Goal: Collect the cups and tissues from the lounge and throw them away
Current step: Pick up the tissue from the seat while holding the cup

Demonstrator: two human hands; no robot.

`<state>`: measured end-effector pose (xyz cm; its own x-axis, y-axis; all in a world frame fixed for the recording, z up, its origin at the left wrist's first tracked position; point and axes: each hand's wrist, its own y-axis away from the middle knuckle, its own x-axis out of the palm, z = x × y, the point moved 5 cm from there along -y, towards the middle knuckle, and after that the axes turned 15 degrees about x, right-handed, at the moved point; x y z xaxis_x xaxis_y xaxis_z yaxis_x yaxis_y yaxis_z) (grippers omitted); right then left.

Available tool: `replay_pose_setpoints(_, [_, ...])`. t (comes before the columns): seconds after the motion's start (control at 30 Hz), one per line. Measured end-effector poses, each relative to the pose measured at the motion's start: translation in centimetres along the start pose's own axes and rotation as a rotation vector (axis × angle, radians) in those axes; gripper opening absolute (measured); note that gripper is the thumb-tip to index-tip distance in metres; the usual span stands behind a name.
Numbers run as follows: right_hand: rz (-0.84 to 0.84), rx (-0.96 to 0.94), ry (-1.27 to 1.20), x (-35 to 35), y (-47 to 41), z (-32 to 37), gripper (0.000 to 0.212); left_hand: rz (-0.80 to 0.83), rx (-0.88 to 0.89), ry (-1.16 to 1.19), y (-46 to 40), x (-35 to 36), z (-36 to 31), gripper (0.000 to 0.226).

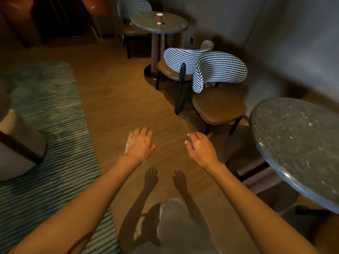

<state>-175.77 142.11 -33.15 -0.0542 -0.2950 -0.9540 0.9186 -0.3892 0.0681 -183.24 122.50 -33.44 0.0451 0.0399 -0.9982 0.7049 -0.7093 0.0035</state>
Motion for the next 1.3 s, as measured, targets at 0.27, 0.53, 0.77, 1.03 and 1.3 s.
replay_pose_setpoints(0.27, [0.066, -0.041, -0.019, -0.9, -17.3, 1.0, 0.045, -0.008, -0.064, -0.002, -14.5, -1.2, 6.5, 0.054])
replay_pose_setpoints(0.53, [0.014, -0.118, -0.071, 1.5, -34.9, 5.2, 0.043, -0.013, -0.064, -0.036, -29.0, -0.6, 16.5, 0.053])
replay_pose_setpoints(0.77, [-0.047, -0.095, -0.074, 0.8, -52.2, 11.5, 0.040, -0.017, -0.070, -0.036, -43.3, -2.4, 28.3, 0.056])
replay_pose_setpoints(1.03, [-0.026, -0.083, -0.042, 2.3, -67.5, 14.6, 0.043, 0.001, -0.065, -0.005, -56.5, -1.9, 36.6, 0.054])
replay_pose_setpoints(1.3, [-0.041, -0.094, -0.078, 2.3, -86.5, 17.3, 0.040, 0.016, -0.156, 0.014, -71.4, -1.5, 47.5, 0.054])
